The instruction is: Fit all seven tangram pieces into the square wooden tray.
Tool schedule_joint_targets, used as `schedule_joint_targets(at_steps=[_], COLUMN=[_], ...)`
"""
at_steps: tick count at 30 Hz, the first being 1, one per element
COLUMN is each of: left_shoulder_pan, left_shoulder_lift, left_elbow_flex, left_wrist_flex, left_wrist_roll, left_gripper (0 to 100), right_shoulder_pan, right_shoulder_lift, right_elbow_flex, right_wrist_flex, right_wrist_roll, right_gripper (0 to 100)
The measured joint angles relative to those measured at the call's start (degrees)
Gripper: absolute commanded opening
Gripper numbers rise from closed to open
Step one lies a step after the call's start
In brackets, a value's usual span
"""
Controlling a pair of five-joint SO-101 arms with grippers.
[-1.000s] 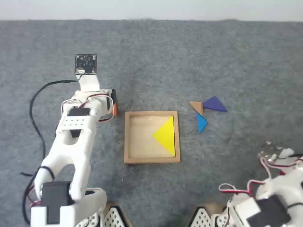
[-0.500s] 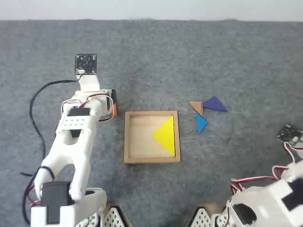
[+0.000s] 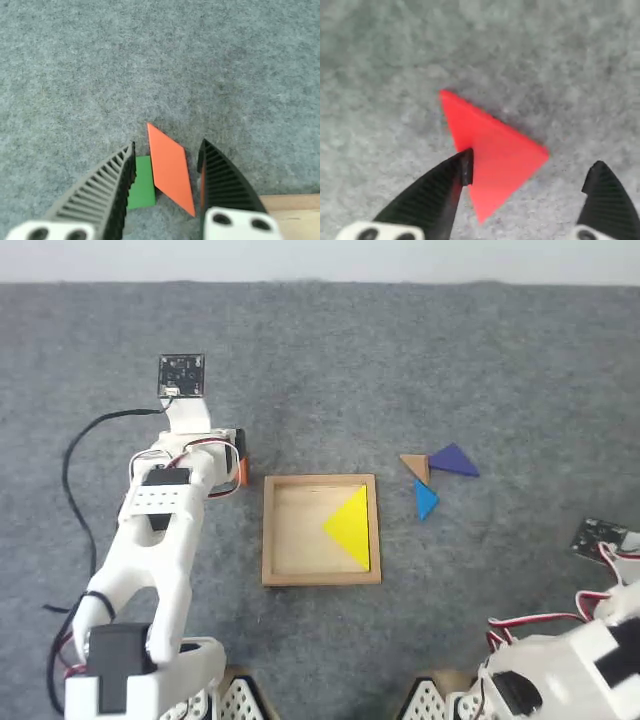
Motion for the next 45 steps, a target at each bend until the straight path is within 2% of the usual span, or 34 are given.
schedule_joint_targets(at_steps=[12,17,23,29,32,37,41,45], left_shoulder_pan=[0.0,0.0,0.0,0.0,0.0,0.0,0.0,0.0], left_shoulder_lift=[0.0,0.0,0.0,0.0,0.0,0.0,0.0,0.0], left_elbow_flex=[0.0,0.0,0.0,0.0,0.0,0.0,0.0,0.0], left_wrist_flex=[0.0,0.0,0.0,0.0,0.0,0.0,0.0,0.0], left_wrist_roll=[0.0,0.0,0.0,0.0,0.0,0.0,0.0,0.0], left_gripper=[20,20,20,20,20,20,20,20], right_shoulder_pan=[5.01,5.45,5.45,3.6,2.29,-2.55,-9.58,-21.27], right_shoulder_lift=[0.88,0.62,0.53,0.44,0.44,0.44,0.88,2.2], right_elbow_flex=[5.01,7.91,8.35,8.35,8.44,8.35,3.96,-1.85], right_wrist_flex=[-5.36,-10.02,-10.99,-11.43,-11.52,-10.99,-4.04,7.21], right_wrist_roll=[2.99,3.08,2.9,-7.47,-9.76,-18.02,-28.13,-40.7], right_gripper=[35.0,23.9,20.1,17.6,17.7,17.8,17.9,18.0])
